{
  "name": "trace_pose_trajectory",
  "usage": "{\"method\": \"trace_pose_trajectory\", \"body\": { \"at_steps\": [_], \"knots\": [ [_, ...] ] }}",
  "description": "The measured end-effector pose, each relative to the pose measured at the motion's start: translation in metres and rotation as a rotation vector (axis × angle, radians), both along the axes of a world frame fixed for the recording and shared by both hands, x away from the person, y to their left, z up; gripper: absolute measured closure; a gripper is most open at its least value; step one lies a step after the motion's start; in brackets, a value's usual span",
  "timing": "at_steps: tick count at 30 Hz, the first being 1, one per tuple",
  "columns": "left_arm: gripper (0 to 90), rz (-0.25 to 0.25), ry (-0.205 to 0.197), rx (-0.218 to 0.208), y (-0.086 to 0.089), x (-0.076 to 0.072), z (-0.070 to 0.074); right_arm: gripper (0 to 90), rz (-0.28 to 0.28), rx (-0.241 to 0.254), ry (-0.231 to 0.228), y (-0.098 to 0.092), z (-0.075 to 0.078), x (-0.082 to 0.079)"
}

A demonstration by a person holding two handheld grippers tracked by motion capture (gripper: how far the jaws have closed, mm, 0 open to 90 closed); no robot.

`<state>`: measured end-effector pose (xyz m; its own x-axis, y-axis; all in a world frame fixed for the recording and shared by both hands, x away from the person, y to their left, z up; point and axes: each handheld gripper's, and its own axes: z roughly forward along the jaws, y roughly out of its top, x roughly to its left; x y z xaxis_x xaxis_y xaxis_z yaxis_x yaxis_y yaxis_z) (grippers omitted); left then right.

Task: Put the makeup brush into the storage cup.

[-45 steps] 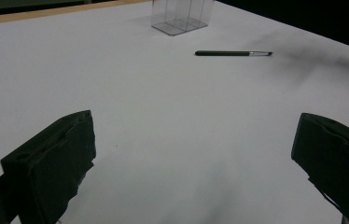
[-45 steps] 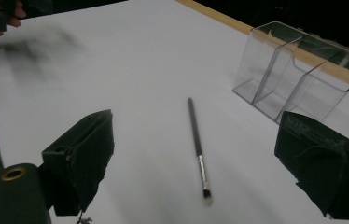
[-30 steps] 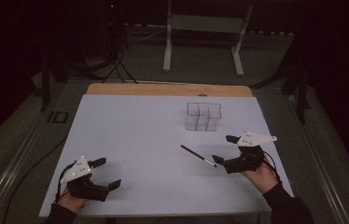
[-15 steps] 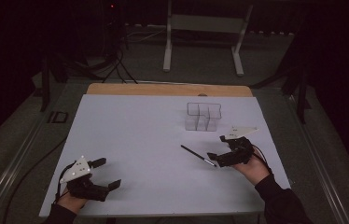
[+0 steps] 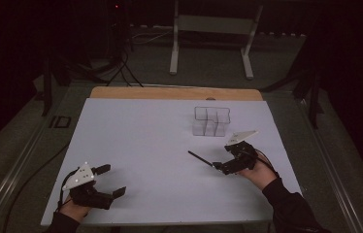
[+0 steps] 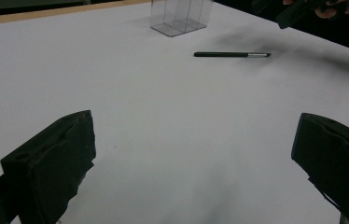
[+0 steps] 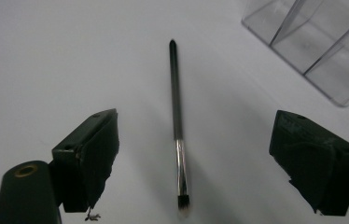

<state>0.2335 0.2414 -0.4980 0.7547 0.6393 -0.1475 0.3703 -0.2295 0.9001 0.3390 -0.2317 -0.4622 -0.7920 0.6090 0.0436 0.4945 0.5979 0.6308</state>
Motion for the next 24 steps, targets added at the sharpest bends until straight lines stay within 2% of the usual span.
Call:
{"method": "trace_pose_trajectory", "body": {
  "at_steps": [2, 3, 14, 20, 22, 24],
  "knots": [
    [1.0, -0.001, 0.001, 0.0, 0.0, 0.0, 0.0, 17.8, 0.007, -0.038, 0.026, 0.003, -0.001, 0.002],
    [1.0, -0.001, 0.001, 0.002, 0.0, 0.0, 0.0, 20.7, 0.008, -0.045, 0.037, 0.004, -0.001, 0.002],
    [1.0, -0.001, 0.002, 0.004, 0.0, 0.0, 0.0, 27.6, -0.001, -0.131, 0.108, 0.011, 0.001, 0.009],
    [1.0, -0.001, 0.002, 0.004, 0.0, 0.0, 0.0, 39.6, 0.029, -0.201, 0.148, 0.017, 0.002, 0.011],
    [1.0, -0.001, 0.003, 0.003, 0.0, 0.0, 0.0, 46.0, 0.037, -0.228, 0.164, 0.019, 0.001, 0.012],
    [1.0, -0.001, 0.004, 0.005, 0.0, 0.0, 0.0, 51.1, 0.045, -0.254, 0.164, 0.022, 0.0, 0.012]
  ]
}}
